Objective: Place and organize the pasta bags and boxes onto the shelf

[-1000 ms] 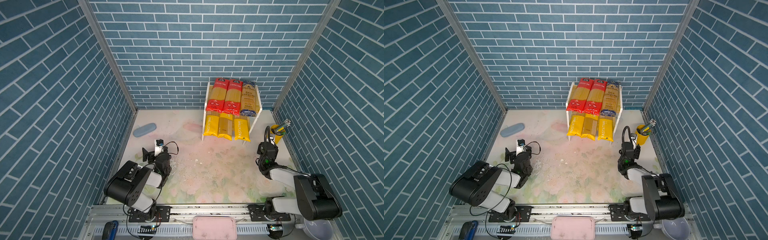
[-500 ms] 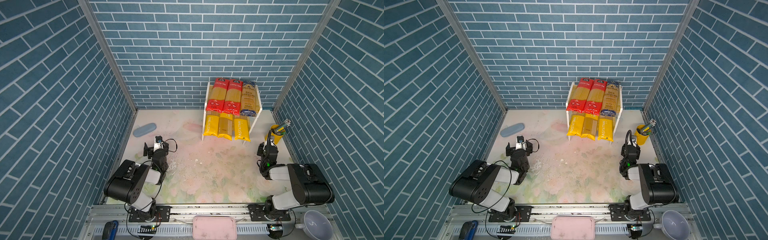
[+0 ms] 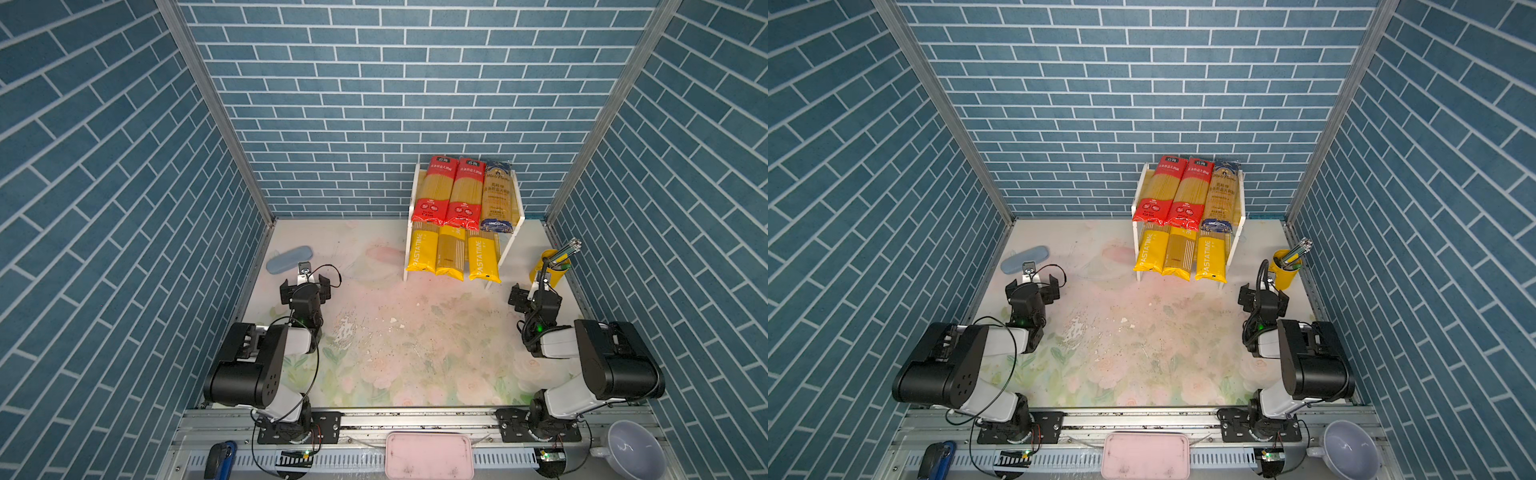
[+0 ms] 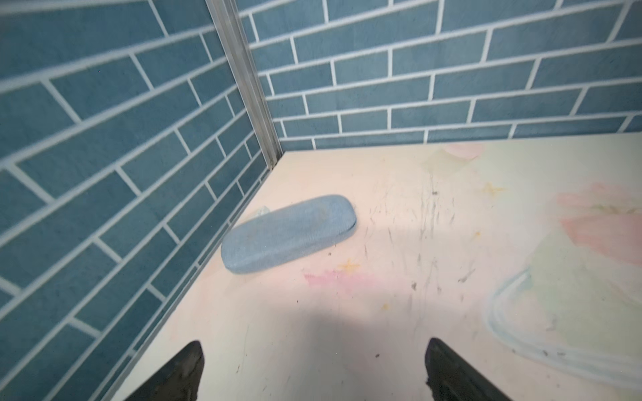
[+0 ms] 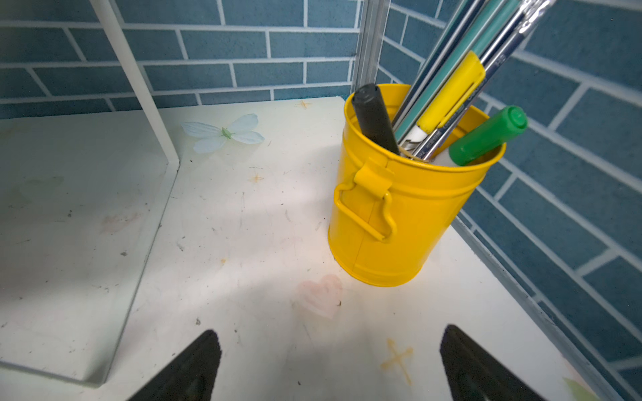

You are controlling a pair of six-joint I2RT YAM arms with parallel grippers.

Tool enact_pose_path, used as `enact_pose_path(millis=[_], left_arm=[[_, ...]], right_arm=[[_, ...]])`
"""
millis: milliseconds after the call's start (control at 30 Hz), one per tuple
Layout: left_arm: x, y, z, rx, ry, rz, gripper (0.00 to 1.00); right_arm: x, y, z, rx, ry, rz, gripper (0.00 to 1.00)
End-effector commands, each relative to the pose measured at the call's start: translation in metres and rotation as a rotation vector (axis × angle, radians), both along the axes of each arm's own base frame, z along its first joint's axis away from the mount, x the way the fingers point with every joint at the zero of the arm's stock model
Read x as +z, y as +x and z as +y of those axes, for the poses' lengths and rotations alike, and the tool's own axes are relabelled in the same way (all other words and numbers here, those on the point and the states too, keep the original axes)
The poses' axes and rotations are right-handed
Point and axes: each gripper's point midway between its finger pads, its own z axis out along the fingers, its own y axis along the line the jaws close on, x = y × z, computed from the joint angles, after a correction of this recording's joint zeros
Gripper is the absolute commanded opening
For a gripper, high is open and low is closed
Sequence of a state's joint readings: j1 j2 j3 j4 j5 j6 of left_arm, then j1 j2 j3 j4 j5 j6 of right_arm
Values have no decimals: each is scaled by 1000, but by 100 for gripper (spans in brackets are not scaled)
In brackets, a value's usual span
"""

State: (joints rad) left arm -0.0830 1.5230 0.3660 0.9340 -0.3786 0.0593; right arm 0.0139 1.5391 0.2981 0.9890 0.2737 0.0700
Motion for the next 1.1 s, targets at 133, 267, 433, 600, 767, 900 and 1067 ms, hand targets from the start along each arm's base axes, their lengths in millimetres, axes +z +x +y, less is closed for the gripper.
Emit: enact_pose_path(millis=[133, 267, 433, 600, 767, 900, 1067], left_arm=[[-10, 0, -4, -30, -53, 14, 100], [-8, 0, -4, -33, -44, 4, 100], [-9, 1, -7, -56, -45, 13, 100], [-9, 1, -7, -56, -45, 16, 100], [-9, 1, -7, -56, -44, 17, 100], [-10, 3, -12, -82, -38, 27, 100], [-10, 4, -14, -93, -40, 27, 100]], right_arm=[[11, 10, 1, 11, 0, -31, 99], [10, 14, 1, 8, -2, -9, 99], [9, 14, 1, 8, -1, -6, 99], [10, 14, 0, 6, -2, -5, 99], [10, 14, 0, 7, -2, -6, 99], [10, 14, 0, 6, -2, -6, 99], [9, 14, 0, 7, -2, -3, 99]])
